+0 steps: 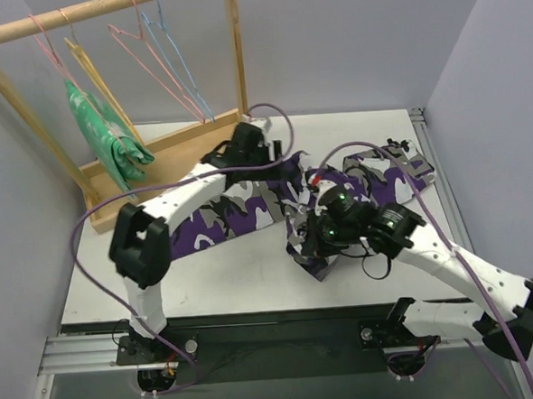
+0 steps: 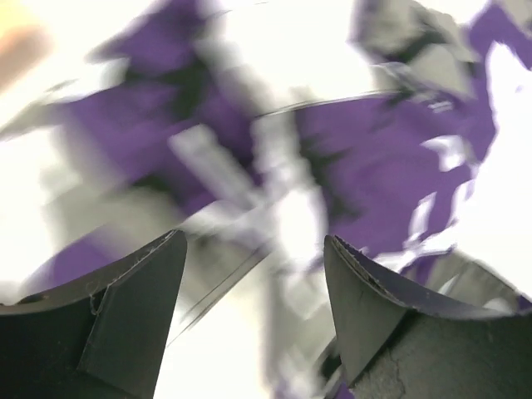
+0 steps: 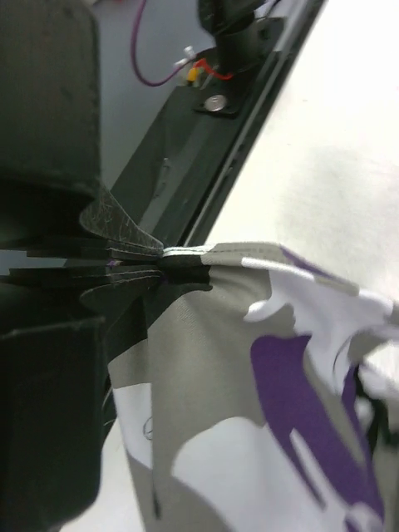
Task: Place the trousers on the hanger
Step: Flatten out the trousers at the center of the board.
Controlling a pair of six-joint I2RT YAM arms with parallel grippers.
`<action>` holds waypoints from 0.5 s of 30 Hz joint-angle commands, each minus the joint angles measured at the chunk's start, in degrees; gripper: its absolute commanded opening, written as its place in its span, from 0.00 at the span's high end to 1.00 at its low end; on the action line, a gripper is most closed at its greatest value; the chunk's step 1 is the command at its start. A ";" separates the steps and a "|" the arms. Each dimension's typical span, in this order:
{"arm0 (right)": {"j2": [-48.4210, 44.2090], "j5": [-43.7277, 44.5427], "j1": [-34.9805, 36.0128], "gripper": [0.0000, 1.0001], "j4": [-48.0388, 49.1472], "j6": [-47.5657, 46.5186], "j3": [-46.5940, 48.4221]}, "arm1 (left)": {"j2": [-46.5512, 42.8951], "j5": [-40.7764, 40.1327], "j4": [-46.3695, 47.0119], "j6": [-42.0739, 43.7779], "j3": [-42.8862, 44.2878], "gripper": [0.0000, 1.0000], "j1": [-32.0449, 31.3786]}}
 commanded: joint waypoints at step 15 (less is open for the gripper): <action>37.80 -16.81 19.38 1.00 3.79 -21.17 32.78 | -57.19 -7.28 -19.28 7.84 -31.78 0.14 28.38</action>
